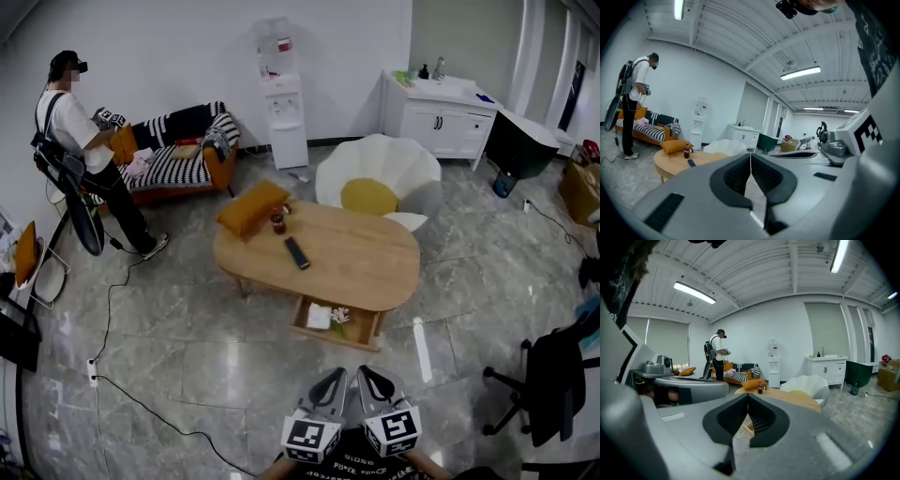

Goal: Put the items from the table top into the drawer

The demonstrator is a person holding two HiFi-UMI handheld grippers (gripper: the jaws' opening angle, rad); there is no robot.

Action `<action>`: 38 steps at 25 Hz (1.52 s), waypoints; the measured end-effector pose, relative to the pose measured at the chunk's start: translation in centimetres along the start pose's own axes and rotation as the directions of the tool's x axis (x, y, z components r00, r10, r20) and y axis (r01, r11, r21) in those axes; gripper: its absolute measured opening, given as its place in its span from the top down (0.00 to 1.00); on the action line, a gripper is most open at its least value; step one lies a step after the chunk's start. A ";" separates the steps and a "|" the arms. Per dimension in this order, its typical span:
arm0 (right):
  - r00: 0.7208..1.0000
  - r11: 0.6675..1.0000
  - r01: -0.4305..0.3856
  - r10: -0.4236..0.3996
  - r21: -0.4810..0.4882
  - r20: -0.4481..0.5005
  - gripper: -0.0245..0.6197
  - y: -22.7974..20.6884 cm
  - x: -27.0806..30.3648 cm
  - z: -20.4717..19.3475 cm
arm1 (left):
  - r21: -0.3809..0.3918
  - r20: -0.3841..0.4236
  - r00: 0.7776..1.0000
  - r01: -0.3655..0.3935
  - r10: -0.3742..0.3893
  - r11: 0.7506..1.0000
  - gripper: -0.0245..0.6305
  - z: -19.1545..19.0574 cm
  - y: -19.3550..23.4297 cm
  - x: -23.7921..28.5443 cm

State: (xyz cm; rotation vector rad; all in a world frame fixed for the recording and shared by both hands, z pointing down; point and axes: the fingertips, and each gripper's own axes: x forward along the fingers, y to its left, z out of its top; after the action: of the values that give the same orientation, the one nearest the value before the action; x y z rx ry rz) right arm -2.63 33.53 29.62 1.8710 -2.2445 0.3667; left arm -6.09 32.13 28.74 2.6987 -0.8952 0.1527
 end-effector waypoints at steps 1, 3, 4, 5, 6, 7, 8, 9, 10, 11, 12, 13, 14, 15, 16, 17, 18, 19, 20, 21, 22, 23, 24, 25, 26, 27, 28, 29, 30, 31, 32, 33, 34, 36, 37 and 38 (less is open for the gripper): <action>1.000 1.000 -0.011 0.011 -0.001 -0.002 0.96 0.1 0.4 0.1 | -0.001 -0.001 1.000 -0.011 0.011 1.000 0.94 0.0 0.4 0.0; 0.999 0.999 -0.035 0.035 -0.003 -0.009 0.96 0.3 1.3 0.2 | -0.011 0.000 0.999 -0.036 0.036 0.999 0.94 0.2 1.4 0.2; 0.999 0.999 -0.046 0.045 -0.004 -0.012 0.96 0.3 1.8 0.3 | -0.017 0.000 0.999 -0.048 0.048 0.999 0.94 0.3 1.9 0.4; 0.998 0.998 -0.055 0.055 -0.006 -0.015 0.96 0.2 2.3 0.4 | -0.022 0.001 0.998 -0.059 0.059 0.998 0.94 0.4 2.4 0.7; 0.998 0.998 -0.065 0.065 -0.009 -0.017 0.96 0.0 2.9 0.6 | -0.027 0.001 0.998 -0.070 0.070 0.997 0.94 0.4 2.9 1.1; 0.997 0.997 -0.074 0.074 -0.012 -0.018 0.96 -0.3 3.5 0.9 | -0.030 0.002 0.997 -0.080 0.080 0.996 0.94 0.5 3.2 1.5; 0.996 0.996 -0.085 0.084 -0.015 -0.019 0.96 -0.5 4.0 1.1 | -0.033 0.003 0.996 -0.089 0.089 0.996 0.94 0.6 3.5 1.9; 0.995 0.995 -0.096 0.095 -0.017 -0.022 0.96 -0.8 4.6 1.3 | -0.034 0.004 0.995 -0.096 0.096 0.995 0.94 0.7 3.8 2.4; 0.994 0.994 -0.107 0.107 -0.019 -0.025 0.96 -1.2 5.1 1.4 | -0.034 0.004 0.995 -0.103 0.103 0.994 0.94 0.9 4.0 3.0; 0.993 0.993 -0.117 0.117 -0.020 -0.027 0.96 -1.6 5.7 1.6 | -0.034 0.004 0.994 -0.109 0.109 0.993 0.94 1.0 4.3 3.6; 0.992 0.992 -0.127 0.126 -0.021 -0.029 0.96 -2.0 6.3 1.8 | -0.035 0.003 0.993 -0.114 0.115 0.993 0.94 1.2 4.5 4.3; 0.990 0.991 -0.135 0.134 -0.022 -0.030 0.96 -2.4 7.0 2.0 | -0.037 0.003 0.993 -0.121 0.121 0.992 0.94 1.3 4.8 4.9; 0.989 0.989 -0.145 0.144 -0.023 -0.033 0.96 -2.9 7.6 2.2 | -0.039 0.003 0.992 -0.128 0.129 0.991 0.94 1.5 5.2 5.6; 0.987 0.988 -0.156 0.155 -0.024 -0.035 0.96 -3.3 8.3 2.4 | -0.041 0.002 0.990 -0.138 0.139 0.990 0.94 1.6 5.6 6.2; 0.985 0.985 -0.168 0.167 -0.026 -0.038 0.96 -3.7 9.0 2.5 | -0.043 0.000 0.989 -0.149 0.149 0.988 0.94 1.7 6.0 6.9; 0.983 0.983 -0.181 0.180 -0.027 -0.041 0.96 -4.2 9.6 2.7 | -0.045 -0.003 0.987 -0.159 0.159 0.986 0.94 1.8 6.4 7.5; 0.980 0.981 -0.194 0.192 -0.029 -0.043 0.96 -4.6 10.3 2.9 | -0.046 -0.007 0.986 -0.168 0.168 0.985 0.94 1.9 6.7 8.2; 0.978 0.978 -0.206 0.205 -0.031 -0.044 0.96 -4.9 10.9 3.2 | -0.045 -0.012 0.984 -0.177 0.176 0.983 0.94 2.0 7.0 8.9; 0.975 0.975 -0.218 0.216 -0.033 -0.045 0.96 -5.3 11.6 3.5 | -0.043 -0.016 0.983 -0.184 0.184 0.982 0.94 2.1 7.3 9.5; 0.973 0.973 -0.229 0.227 -0.034 -0.046 0.96 -5.6 12.2 3.7 | -0.039 -0.021 0.981 -0.192 0.191 0.981 0.94 2.3 7.6 10.2; 0.970 0.970 -0.239 0.237 -0.037 -0.045 0.96 -6.0 12.8 3.9 | -0.035 -0.025 0.980 -0.199 0.198 0.979 0.94 2.4 7.9 10.8; 0.968 0.968 -0.250 0.248 -0.039 -0.044 0.96 -6.5 13.4 4.2 | -0.031 -0.027 0.978 -0.206 0.205 0.978 0.94 2.6 8.1 11.4; 0.965 0.964 -0.261 0.260 -0.043 -0.043 0.96 -6.9 13.8 4.4 | -0.029 -0.028 0.977 -0.214 0.213 0.976 0.94 2.8 8.3 12.0; 0.961 0.961 -0.273 0.271 -0.045 -0.044 0.96 -7.4 14.2 4.5 | -0.028 -0.028 0.975 -0.223 0.222 0.974 0.94 3.0 8.4 12.5; 0.958 0.958 -0.284 0.282 -0.047 -0.046 0.96 -7.9 14.6 4.6 | -0.030 -0.029 0.972 -0.234 0.233 0.972 0.94 3.1 8.6 13.0; 0.955 0.955 -0.294 0.292 -0.048 -0.050 0.96 -8.4 15.0 4.7 | -0.034 -0.030 0.969 -0.247 0.246 0.969 0.94 3.1 8.8 13.5; 0.952 0.952 -0.303 0.301 -0.049 -0.054 0.96 -8.9 15.4 4.8 | -0.040 -0.031 0.966 -0.258 0.257 0.965 0.94 3.1 9.0 14.1; 0.949 0.948 -0.313 0.310 -0.052 -0.059 0.96 -9.3 15.8 4.9 | -0.044 -0.032 0.963 -0.267 0.266 0.963 0.94 3.1 9.2 14.6; 0.945 0.945 -0.324 0.320 -0.056 -0.063 0.96 -9.5 16.1 5.0 | -0.045 -0.032 0.962 -0.273 0.272 0.961 0.94 3.1 9.4 15.1; 0.942 0.941 -0.334 0.330 -0.061 -0.067 0.96 -9.8 16.5 5.1 | -0.045 -0.031 0.961 -0.277 0.276 0.960 0.94 3.2 9.6 15.6; 0.939 0.938 -0.342 0.337 -0.065 -0.071 0.96 -10.0 16.9 5.1 | -0.044 -0.029 0.960 -0.279 0.278 0.959 0.94 3.4 9.8 16.1; 0.937 0.936 -0.347 0.342 -0.068 -0.074 0.96 -10.2 17.2 5.2 | -0.044 -0.028 0.960 -0.281 0.280 0.959 0.94 3.6 9.9 16.5; 0.936 0.935 -0.349 0.344 -0.067 -0.077 0.96 -10.5 17.4 5.2 | -0.044 -0.027 0.959 -0.282 0.281 0.958 0.94 3.7 10.0 16.9; 0.934 0.934 -0.352 0.347 -0.062 -0.080 0.96 -10.9 17.8 5.3 | -0.045 -0.024 0.958 -0.285 0.285 0.957 0.94 4.0 10.2 17.5; 0.933 0.933 -0.354 0.349 -0.061 -0.082 0.96 -11.0 18.0 5.3 | -0.048 -0.023 0.957 -0.289 0.288 0.956 0.94 4.1 10.3 17.7; 0.932 0.932 -0.357 0.352 -0.060 -0.084 0.96 -11.1 18.2 5.4 | -0.052 -0.021 0.956 -0.294 0.293 0.954 0.94 4.2 10.5 17.9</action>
State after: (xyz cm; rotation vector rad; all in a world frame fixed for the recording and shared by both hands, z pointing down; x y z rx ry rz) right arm 5.01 12.92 30.81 1.3872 -2.5065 0.3911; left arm 1.93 12.65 30.68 2.4965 -1.2742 0.2050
